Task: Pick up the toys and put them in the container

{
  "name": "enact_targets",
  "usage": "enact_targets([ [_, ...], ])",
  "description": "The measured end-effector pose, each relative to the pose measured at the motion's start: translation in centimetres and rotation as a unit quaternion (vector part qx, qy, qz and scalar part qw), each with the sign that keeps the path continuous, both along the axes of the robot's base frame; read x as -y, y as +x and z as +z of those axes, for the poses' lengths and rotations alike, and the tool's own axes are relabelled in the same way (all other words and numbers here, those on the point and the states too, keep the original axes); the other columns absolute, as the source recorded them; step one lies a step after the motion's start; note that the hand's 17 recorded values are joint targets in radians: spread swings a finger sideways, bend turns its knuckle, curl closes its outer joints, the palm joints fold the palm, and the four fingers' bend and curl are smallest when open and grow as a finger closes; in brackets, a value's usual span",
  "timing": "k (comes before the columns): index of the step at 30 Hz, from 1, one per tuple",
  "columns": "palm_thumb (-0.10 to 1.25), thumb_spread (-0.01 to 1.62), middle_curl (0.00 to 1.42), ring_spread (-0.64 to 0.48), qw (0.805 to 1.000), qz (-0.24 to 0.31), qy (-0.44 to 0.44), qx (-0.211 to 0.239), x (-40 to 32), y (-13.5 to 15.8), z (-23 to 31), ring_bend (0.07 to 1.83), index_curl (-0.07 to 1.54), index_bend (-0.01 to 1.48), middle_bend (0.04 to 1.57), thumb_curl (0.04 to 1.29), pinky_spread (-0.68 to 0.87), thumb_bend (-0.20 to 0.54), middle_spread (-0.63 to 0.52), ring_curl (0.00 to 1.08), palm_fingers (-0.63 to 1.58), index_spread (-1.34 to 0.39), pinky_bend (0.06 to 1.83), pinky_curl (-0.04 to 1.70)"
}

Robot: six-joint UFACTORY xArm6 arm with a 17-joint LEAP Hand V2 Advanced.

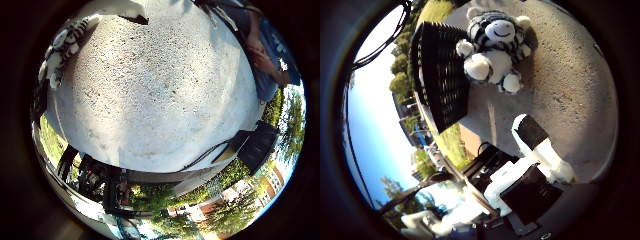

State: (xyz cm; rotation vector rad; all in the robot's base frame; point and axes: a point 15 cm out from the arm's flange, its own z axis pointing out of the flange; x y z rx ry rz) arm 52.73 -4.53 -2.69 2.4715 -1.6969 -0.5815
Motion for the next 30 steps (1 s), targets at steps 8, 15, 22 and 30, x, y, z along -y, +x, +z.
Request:
enact_targets([
  [8,0.67,1.14,0.28,0.33,1.000,0.017,0.004,0.011,-2.3,0.8,0.9,0.41,0.25,0.17,0.16,0.34,0.49,-0.026,0.18,0.33,0.00,-0.12,0.65,0.32],
  [15,0.68,1.14,0.28,0.32,0.998,0.049,0.000,0.028,-6.0,1.7,0.4,0.41,0.26,0.17,0.16,0.34,0.48,-0.027,0.18,0.33,0.00,-0.11,0.64,0.30],
  [22,0.68,1.14,0.28,0.32,0.996,0.084,-0.010,0.018,-11.2,1.1,-1.6,0.40,0.27,0.18,0.16,0.34,0.48,-0.026,0.18,0.32,0.00,-0.10,0.64,0.29],
  [30,0.68,1.13,0.30,0.32,0.994,0.086,-0.067,0.003,-10.3,0.8,-4.7,0.39,0.28,0.18,0.18,0.33,0.48,-0.027,0.15,0.32,0.09,-0.06,0.62,0.27],
])
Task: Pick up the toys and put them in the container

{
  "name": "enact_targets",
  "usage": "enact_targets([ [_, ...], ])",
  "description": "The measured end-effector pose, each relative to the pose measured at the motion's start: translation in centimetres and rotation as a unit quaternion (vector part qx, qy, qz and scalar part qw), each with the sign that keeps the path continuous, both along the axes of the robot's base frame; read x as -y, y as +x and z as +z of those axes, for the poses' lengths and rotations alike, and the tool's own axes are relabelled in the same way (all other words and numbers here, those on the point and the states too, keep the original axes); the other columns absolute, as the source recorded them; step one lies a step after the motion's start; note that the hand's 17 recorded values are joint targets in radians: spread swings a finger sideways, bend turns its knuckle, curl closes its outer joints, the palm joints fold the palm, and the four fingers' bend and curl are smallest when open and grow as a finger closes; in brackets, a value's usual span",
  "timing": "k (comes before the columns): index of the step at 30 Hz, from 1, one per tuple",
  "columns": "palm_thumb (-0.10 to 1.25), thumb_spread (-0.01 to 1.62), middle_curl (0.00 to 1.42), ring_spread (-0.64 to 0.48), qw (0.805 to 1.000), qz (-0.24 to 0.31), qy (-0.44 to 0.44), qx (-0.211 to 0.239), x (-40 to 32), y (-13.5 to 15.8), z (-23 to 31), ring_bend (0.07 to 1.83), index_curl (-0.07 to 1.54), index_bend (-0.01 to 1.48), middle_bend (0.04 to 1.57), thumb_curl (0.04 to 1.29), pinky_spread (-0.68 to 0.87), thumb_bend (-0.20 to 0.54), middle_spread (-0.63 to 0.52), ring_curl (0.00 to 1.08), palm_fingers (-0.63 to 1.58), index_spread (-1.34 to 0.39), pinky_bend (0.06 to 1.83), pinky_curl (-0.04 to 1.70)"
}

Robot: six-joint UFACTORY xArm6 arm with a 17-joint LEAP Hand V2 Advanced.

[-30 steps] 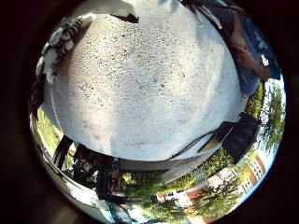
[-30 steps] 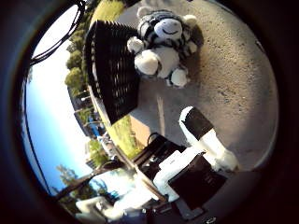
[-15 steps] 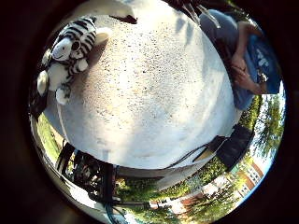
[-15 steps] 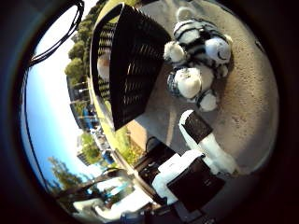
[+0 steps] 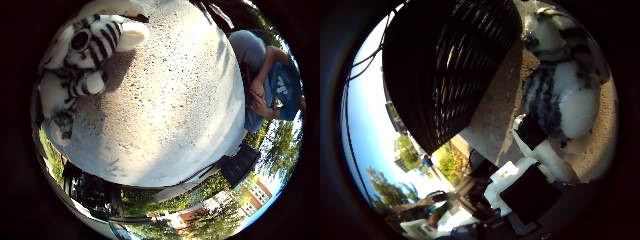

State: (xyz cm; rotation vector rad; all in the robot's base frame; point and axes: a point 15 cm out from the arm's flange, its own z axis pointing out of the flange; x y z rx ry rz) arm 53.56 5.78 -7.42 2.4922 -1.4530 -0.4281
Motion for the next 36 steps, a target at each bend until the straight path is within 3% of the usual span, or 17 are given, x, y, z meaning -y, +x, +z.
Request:
enact_targets([
  [6,0.68,1.12,0.31,0.32,1.000,0.001,-0.005,0.001,-0.1,0.0,-0.2,0.41,0.29,0.18,0.18,0.34,0.50,-0.027,0.11,0.32,0.21,-0.04,0.64,0.25],
  [9,0.68,1.12,0.33,0.31,1.000,0.000,-0.007,0.001,0.0,0.0,-0.3,0.49,0.29,0.16,0.21,0.34,0.51,-0.026,0.06,0.33,0.39,-0.04,0.68,0.25],
  [11,0.69,1.12,0.37,0.26,1.000,0.000,-0.008,0.001,0.1,0.0,-0.3,0.64,0.27,0.13,0.32,0.34,0.50,-0.025,0.01,0.38,0.62,-0.09,0.73,0.25],
  [12,0.69,1.12,0.37,0.24,1.000,-0.001,-0.007,0.003,0.1,0.1,-0.3,0.66,0.26,0.12,0.32,0.34,0.50,-0.025,0.01,0.38,0.63,-0.10,0.75,0.26],
  [16,0.72,1.11,0.53,0.15,1.000,-0.005,-0.005,0.029,0.2,1.4,-0.4,1.05,0.18,0.08,0.64,0.35,0.44,-0.020,-0.07,0.54,0.82,-0.21,0.84,0.32],
  [18,0.75,1.11,0.59,0.11,0.999,-0.009,-0.003,0.042,0.4,2.1,-0.4,1.16,0.14,0.10,0.75,0.36,0.43,-0.015,-0.10,0.60,0.86,-0.26,0.92,0.35],
  [20,0.79,1.10,0.67,0.06,0.998,-0.015,0.001,0.053,0.6,2.7,-0.5,1.26,0.10,0.13,0.85,0.38,0.41,-0.009,-0.13,0.66,0.89,-0.33,1.08,0.42],
  [25,0.97,1.06,0.82,-0.04,0.995,-0.053,0.015,0.087,2.5,4.7,-0.1,1.27,0.04,0.33,1.03,0.46,0.31,0.022,-0.19,0.73,1.08,-0.51,1.40,0.58],
  [31,1.05,1.09,0.92,-0.09,0.995,-0.086,0.031,0.035,3.0,2.4,1.5,1.29,0.00,0.53,1.11,0.55,0.23,0.025,-0.21,0.79,1.04,-0.69,1.48,0.67],
  [36,1.05,1.11,0.98,-0.12,0.995,-0.089,0.034,0.012,3.4,1.7,7.4,1.31,-0.01,0.66,1.14,0.60,0.19,-0.003,-0.22,0.83,1.00,-0.80,1.50,0.71],
])
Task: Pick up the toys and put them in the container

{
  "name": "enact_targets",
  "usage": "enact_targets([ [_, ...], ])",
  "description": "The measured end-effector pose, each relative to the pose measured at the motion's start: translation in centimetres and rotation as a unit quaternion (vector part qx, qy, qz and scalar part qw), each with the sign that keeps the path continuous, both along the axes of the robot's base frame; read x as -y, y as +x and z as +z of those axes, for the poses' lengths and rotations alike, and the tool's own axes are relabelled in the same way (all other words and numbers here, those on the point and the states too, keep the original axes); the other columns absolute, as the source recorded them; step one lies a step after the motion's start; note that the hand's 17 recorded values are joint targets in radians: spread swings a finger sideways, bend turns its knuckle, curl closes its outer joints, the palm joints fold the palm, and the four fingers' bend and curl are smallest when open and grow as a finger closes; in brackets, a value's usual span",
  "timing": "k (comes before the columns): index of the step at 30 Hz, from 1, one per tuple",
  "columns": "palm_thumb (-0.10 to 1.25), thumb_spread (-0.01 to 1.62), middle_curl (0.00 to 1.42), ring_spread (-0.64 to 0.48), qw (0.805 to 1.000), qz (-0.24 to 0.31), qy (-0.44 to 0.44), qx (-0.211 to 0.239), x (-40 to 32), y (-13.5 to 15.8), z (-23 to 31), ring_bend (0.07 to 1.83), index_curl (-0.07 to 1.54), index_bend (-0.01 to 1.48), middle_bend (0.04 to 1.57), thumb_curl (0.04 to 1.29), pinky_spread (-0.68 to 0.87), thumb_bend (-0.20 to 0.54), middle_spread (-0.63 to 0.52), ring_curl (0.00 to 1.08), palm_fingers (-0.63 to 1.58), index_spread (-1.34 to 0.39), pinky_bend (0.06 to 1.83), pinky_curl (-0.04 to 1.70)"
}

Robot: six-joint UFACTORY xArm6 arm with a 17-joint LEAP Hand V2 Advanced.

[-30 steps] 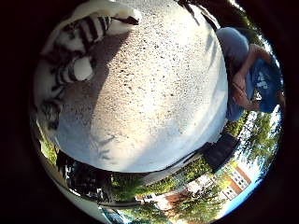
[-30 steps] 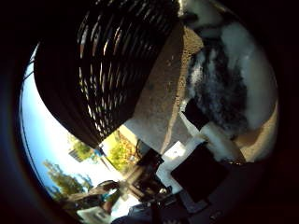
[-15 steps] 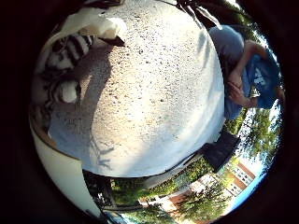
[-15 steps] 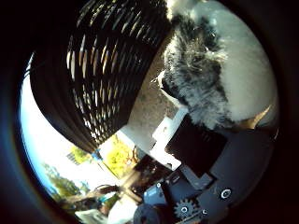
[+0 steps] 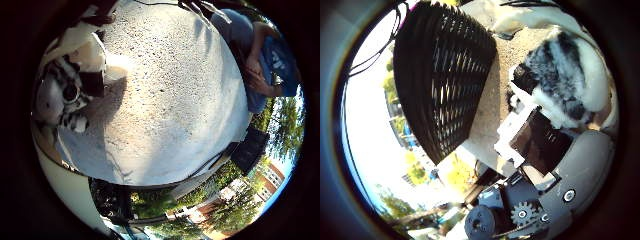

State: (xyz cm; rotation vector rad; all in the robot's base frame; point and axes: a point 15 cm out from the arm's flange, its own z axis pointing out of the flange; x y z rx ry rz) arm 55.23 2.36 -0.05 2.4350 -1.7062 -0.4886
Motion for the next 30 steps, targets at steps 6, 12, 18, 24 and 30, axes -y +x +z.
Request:
enact_targets([
  [6,1.04,1.14,1.04,-0.14,0.999,0.011,0.007,-0.039,-0.1,-2.4,7.8,1.34,-0.01,0.80,1.16,0.65,0.16,-0.013,-0.22,0.87,0.95,-0.90,1.52,0.74],
  [12,1.02,1.16,1.08,-0.15,0.998,0.038,0.019,-0.039,-1.8,-4.7,16.1,1.37,-0.02,0.88,1.18,0.68,0.14,-0.012,-0.23,0.89,0.90,-0.97,1.55,0.77],
  [18,1.01,1.17,1.10,-0.16,0.995,0.088,0.035,-0.011,-7.9,-6.9,21.5,1.39,-0.02,0.94,1.21,0.71,0.14,-0.013,-0.23,0.91,0.87,-1.01,1.57,0.80],
  [24,1.00,1.18,1.11,-0.16,0.986,0.152,0.062,-0.001,-17.4,-9.5,23.5,1.41,-0.02,0.98,1.22,0.72,0.13,-0.012,-0.22,0.92,0.84,-1.04,1.59,0.82],
  [30,1.00,1.18,1.12,-0.16,0.982,0.173,0.073,-0.008,-24.5,-11.3,21.9,1.42,-0.02,1.01,1.24,0.74,0.13,-0.012,-0.22,0.92,0.83,-1.06,1.59,0.83],
])
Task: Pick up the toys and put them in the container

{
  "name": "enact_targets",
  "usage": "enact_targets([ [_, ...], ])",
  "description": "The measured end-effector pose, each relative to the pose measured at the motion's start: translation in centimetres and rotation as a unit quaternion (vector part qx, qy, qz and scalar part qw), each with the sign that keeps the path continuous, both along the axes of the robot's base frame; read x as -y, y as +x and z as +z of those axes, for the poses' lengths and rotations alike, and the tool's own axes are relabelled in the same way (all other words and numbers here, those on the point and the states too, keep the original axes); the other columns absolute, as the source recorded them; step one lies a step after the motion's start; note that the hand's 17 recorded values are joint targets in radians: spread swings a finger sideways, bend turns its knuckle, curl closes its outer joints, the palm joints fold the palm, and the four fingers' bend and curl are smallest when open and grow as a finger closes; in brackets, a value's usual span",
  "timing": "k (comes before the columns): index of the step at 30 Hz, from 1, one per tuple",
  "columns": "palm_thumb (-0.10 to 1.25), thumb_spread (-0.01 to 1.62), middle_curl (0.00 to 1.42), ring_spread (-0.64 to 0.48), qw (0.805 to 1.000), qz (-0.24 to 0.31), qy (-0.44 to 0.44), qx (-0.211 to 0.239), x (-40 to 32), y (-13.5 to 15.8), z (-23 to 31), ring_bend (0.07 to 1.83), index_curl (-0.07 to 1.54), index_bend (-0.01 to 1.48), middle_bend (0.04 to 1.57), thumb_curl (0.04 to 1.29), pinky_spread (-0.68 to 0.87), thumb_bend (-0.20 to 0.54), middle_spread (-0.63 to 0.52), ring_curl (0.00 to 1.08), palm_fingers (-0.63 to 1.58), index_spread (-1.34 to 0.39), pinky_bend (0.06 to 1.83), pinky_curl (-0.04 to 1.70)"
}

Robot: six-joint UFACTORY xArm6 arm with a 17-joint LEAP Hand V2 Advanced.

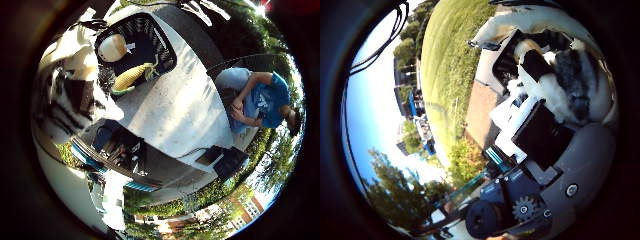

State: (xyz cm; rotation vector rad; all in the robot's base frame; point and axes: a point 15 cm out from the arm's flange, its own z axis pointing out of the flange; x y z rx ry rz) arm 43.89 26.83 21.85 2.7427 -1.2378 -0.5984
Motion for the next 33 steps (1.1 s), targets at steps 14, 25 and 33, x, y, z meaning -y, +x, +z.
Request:
enact_targets([
  [14,0.85,1.19,0.93,0.01,1.000,-0.012,-0.020,0.012,-6.7,1.8,-12.8,1.20,0.04,1.03,0.77,0.61,0.24,-0.039,-0.14,0.81,0.19,-0.66,1.38,0.82],
  [25,0.83,1.12,0.47,0.31,1.000,-0.010,-0.023,0.002,-5.4,2.1,-14.1,0.48,0.09,0.56,0.14,0.54,0.47,-0.026,0.06,0.39,-0.14,-0.41,0.87,0.48],
  [33,0.83,1.11,0.35,0.33,0.999,-0.028,-0.015,0.008,-2.4,3.5,-9.1,0.39,0.15,0.41,0.13,0.52,0.50,-0.026,0.08,0.34,-0.07,-0.40,0.73,0.39],
])
